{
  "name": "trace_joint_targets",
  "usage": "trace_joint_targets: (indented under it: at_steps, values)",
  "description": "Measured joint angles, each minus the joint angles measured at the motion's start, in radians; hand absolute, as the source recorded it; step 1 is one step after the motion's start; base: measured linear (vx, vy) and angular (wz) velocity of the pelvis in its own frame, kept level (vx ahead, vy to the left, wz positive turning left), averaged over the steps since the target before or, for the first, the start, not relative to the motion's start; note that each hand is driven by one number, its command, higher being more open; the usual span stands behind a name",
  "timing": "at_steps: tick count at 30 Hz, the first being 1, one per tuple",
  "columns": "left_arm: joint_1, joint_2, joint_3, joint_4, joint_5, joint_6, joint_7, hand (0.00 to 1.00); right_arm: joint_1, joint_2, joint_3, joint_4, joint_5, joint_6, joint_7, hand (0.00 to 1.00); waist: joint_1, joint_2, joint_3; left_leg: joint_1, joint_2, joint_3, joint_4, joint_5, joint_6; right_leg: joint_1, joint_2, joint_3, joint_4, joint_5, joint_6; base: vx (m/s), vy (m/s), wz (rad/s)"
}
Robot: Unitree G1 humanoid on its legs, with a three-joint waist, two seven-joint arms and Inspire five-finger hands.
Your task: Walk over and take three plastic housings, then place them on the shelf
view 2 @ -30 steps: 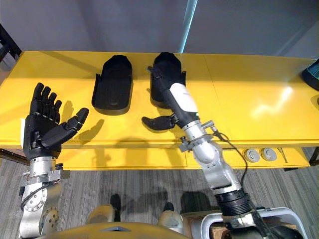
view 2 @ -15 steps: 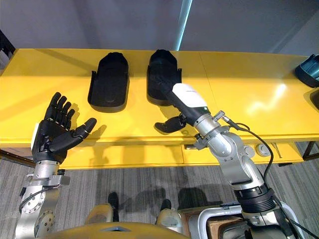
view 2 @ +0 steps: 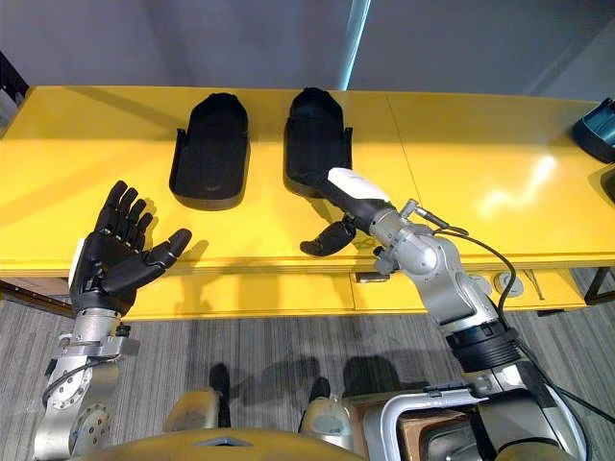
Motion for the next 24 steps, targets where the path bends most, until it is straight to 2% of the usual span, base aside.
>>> trace_joint_targets:
  at_steps: [3,6,7,12,24]
  values:
    - [-0.002,-0.001,0.0,0.0,0.0,0.0,0.003,1.0,-0.036,0.0,0.001,0.038,-0.002,-0.003,-0.005,0.0,0.003,0.006,0.007,0.0,0.0,-0.001,-0.004,0.006,0.006,-0.002,0.0,-0.001,0.0,-0.001,-0.001,-0.05,-0.001,0.02]
    - [-0.002,-0.002,0.0,0.0,0.001,0.0,0.014,1.0,-0.039,0.0,0.003,0.051,-0.002,-0.003,-0.009,0.0,0.009,0.006,0.007,0.002,-0.001,-0.003,-0.013,0.016,-0.002,-0.003,0.0,-0.004,0.0,-0.001,-0.001,0.0,-0.004,0.03]
    - [-0.002,-0.003,0.0,0.0,0.001,0.0,0.015,1.0,-0.039,-0.001,0.003,0.06,-0.003,-0.01,-0.009,0.0,0.011,0.006,0.007,0.004,-0.001,-0.005,-0.018,0.024,0.006,-0.003,0.0,-0.007,0.0,-0.001,-0.001,0.02,-0.008,0.05]
    - [-0.002,-0.003,-0.001,0.0,0.003,0.0,0.016,1.0,-0.039,-0.001,0.009,0.058,-0.008,-0.034,0.007,0.0,0.024,0.006,0.007,0.015,-0.003,-0.005,-0.03,0.034,0.004,-0.001,0.0,-0.009,0.0,-0.001,-0.001,0.0,-0.001,0.01]
    - [0.002,-0.003,-0.016,0.031,0.011,-0.003,0.035,1.0,-0.026,-0.007,-0.006,0.069,-0.055,-0.027,0.001,0.0,0.02,-0.006,0.001,0.067,-0.017,0.006,-0.129,0.08,-0.002,0.001,-0.002,-0.003,0.0,0.0,-0.001,-0.01,0.001,-0.01]
